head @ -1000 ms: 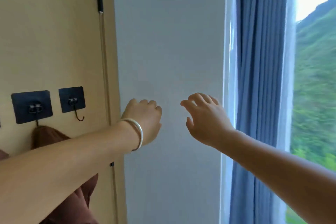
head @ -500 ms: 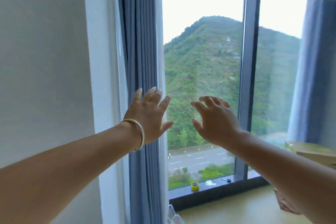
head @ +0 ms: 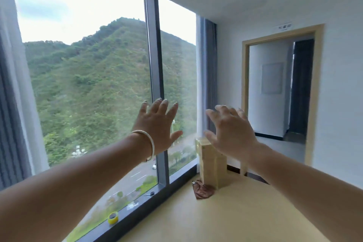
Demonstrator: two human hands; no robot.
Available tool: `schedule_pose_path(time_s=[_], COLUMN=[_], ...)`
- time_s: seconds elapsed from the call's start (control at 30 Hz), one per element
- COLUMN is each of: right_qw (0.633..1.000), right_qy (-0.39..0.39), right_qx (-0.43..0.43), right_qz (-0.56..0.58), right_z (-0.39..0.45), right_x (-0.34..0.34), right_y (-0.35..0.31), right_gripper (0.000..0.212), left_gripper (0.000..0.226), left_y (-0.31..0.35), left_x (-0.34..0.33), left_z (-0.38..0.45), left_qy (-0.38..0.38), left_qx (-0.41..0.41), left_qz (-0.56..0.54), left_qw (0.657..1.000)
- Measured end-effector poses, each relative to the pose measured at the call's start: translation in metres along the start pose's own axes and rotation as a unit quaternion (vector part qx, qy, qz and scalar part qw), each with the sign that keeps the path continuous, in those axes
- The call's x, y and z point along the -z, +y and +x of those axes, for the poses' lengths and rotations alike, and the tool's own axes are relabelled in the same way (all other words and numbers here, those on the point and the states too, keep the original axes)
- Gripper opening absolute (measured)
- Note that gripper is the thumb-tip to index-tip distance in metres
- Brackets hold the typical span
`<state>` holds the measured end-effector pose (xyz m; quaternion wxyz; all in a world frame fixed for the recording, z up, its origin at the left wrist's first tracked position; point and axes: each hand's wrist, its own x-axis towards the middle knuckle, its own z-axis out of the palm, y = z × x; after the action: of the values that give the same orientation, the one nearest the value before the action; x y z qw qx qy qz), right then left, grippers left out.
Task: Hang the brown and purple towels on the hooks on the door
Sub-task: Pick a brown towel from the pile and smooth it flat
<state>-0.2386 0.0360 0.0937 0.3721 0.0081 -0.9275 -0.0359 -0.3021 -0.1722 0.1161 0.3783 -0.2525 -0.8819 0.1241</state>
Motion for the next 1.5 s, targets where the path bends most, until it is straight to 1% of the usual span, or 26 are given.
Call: schedule_pose_path(time_s=[0.13,0.33,0.5,0.7,0.83,1.0,1.2,1.4,1.5], right_qw=[0.996,0.978,0.96,0.938,0.923,0.906,0.898,0.892,0.891], right_qy=[-0.012,-0.033,-0.052,-0.076,-0.082,-0.091,-0.088,-0.1,-0.101], right_qx=[-0.064,-0.157,-0.215,-0.263,-0.287,-0.31,-0.319,-0.323,-0.324], right_qz=[-0.057,-0.132,-0.17,-0.212,-0.242,-0.272,-0.29,-0.302,-0.302], right_z=[-0.026,-0.07,-0.095,-0.107,-0.1,-0.068,-0.018,0.004,0.013], right_x=[0.004,0.022,0.03,0.016,0.001,-0.024,-0.063,-0.098,-0.116], right_y=[0.088,0.194,0.26,0.325,0.376,0.448,0.527,0.601,0.647], right_gripper=[0.06,0.059,0.06,0.06,0.059,0.058,0.058,0.058,0.058], left_gripper=[0.082,0.082,0.081,0.08,0.08,0.08,0.079,0.078,0.078], left_y=[0.085,0.197,0.269,0.35,0.403,0.455,0.503,0.563,0.597], left_x=[-0.012,-0.018,-0.026,-0.046,-0.068,-0.097,-0.132,-0.165,-0.181], left_z=[0.051,0.115,0.153,0.208,0.256,0.33,0.424,0.486,0.519], left_qy=[0.023,0.052,0.066,0.087,0.101,0.115,0.121,0.115,0.111], left_qx=[-0.055,-0.126,-0.175,-0.222,-0.253,-0.265,-0.266,-0.282,-0.285], left_qz=[-0.043,-0.112,-0.151,-0.188,-0.202,-0.227,-0.251,-0.266,-0.262], left_qw=[0.997,0.984,0.971,0.953,0.941,0.93,0.923,0.914,0.915])
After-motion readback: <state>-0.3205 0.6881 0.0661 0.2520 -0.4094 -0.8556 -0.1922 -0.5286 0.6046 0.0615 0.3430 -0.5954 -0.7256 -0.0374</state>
